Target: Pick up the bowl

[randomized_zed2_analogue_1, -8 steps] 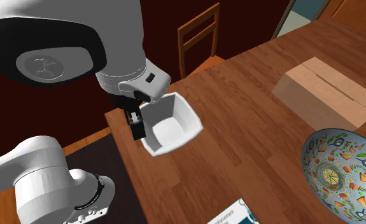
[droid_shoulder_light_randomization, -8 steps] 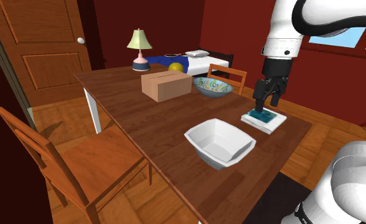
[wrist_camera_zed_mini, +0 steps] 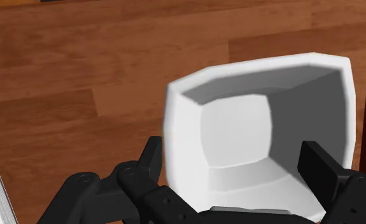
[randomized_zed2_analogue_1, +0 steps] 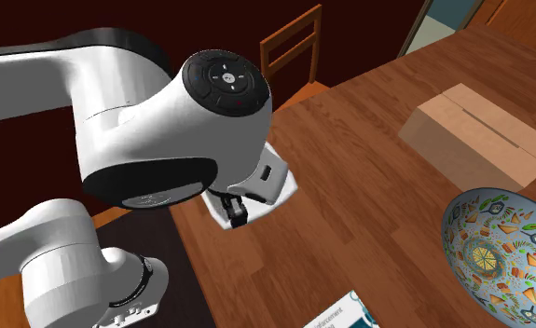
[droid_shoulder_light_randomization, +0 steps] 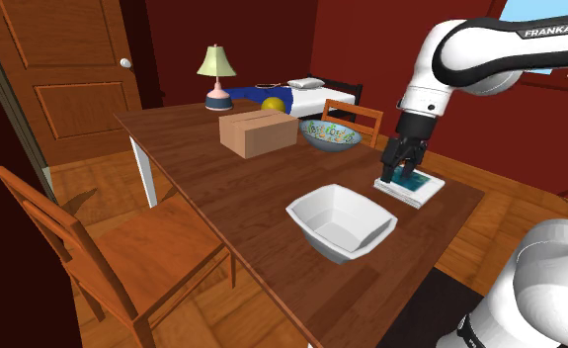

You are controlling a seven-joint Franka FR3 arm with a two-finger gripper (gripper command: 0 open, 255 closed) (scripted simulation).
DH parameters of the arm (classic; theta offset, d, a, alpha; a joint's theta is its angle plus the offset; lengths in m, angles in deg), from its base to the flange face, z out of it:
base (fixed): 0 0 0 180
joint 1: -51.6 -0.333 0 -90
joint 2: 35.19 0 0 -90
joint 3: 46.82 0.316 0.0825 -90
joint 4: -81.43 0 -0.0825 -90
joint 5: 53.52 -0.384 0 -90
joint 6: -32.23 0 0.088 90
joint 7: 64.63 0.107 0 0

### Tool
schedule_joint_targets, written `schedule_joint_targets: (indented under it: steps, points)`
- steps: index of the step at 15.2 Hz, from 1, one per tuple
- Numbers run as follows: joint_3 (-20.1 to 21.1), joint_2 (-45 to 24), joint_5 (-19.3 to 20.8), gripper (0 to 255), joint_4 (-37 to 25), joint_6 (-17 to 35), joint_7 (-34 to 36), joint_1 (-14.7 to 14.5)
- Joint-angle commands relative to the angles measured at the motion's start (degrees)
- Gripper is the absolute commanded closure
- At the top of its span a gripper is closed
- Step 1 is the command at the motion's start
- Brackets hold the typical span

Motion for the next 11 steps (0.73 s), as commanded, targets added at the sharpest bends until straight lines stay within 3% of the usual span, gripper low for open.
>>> schedule_joint_targets:
  steps: [1, 7, 11]
  points:
    - [-3.94, -3.06, -1.70, 0, 1.49, 5.02, -4.16, -0.39]
    - [-15.70, -15.50, -11.76, 0, 2.10, 16.38, -18.95, -5.02]
    - [-17.20, -18.06, -13.64, 0, 3.13, 19.23, -21.76, -5.96]
